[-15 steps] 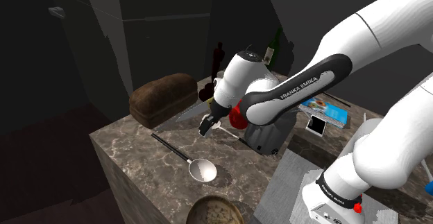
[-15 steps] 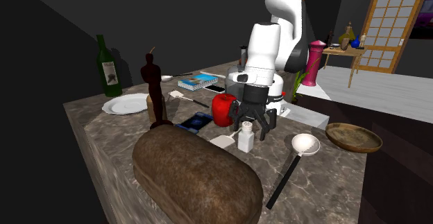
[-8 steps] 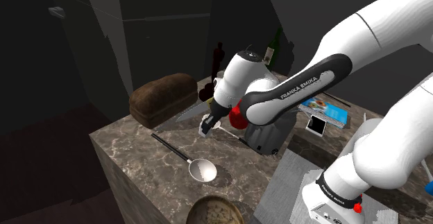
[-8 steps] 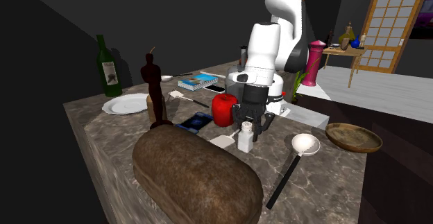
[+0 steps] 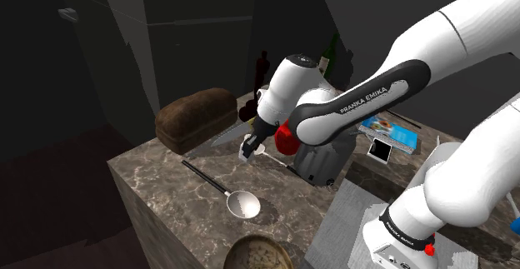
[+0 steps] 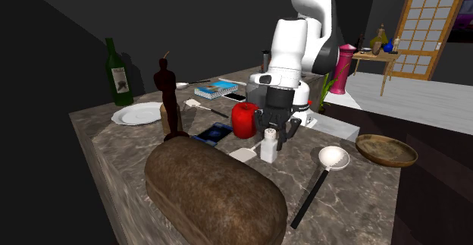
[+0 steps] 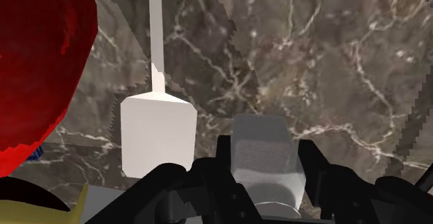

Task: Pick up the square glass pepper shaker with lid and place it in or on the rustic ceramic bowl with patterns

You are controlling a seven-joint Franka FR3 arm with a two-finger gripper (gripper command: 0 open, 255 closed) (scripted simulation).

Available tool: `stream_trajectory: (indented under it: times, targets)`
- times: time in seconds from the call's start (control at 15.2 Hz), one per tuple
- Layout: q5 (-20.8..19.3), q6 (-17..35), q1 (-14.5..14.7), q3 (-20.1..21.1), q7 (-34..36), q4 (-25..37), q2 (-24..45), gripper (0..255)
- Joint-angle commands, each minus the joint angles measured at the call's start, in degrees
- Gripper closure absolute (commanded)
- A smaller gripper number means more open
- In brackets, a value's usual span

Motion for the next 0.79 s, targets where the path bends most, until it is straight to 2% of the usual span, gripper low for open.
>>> stream_trajectory:
  times: [0.0, 0.73]
  targets:
    - [0.9, -1.8, 0.2, -0.2, -0.7, 0.4, -1.4, 255]
    - [3.5, -11.3, 1.0, -1.4, -2.9, 4.1, -7.4, 255]
